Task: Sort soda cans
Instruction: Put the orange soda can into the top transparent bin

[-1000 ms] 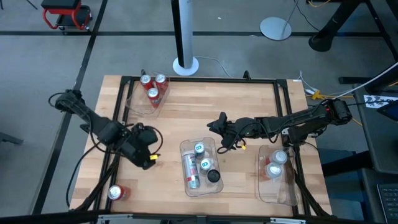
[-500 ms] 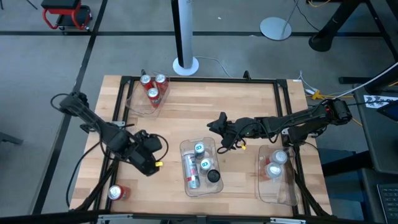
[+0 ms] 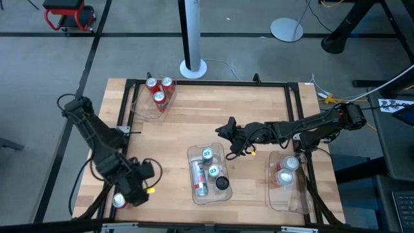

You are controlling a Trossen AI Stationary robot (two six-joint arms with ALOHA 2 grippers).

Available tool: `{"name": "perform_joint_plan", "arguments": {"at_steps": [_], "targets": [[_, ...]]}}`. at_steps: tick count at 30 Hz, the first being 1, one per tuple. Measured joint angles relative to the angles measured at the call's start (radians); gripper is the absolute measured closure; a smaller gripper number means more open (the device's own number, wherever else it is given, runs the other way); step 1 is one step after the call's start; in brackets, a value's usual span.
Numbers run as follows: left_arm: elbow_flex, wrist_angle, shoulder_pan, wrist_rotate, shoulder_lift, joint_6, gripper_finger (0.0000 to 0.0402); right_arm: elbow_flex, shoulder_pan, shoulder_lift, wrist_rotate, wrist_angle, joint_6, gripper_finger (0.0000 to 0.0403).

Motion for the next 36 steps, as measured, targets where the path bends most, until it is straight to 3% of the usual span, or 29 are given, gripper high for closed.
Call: {"name": "perform_joint_plan", "arguments": {"at_steps": [5, 11, 17, 24, 36], "targets": [[0.000, 0.013, -0.092, 0.097, 0.000, -0.026, 0.0002, 0.000, 0.000, 0.000, 0.000, 0.000, 0.000, 0.0249], [0.000, 0.013, -0.212, 0.036, 0.003, -0.128, 0.0002, 0.000, 0.000, 0.000, 0.000, 0.001, -0.003, 0.0249], [0.001, 0.009, -0.299, 0.050, 0.039, -0.200, 0.0002, 0.000, 0.000, 0.000, 0.000, 0.002, -0.003, 0.0249], [0.001, -0.061, -0.334, 0.035, 0.099, -0.200, 0.0002, 0.000, 0.000, 0.000, 0.001, 0.005, -0.003, 0.0249], [0.002, -0.020, -0.352, 0.053, 0.143, -0.225, 0.0002, 0.000, 0.000, 0.000, 0.002, 0.003, -0.003, 0.0249]]}}
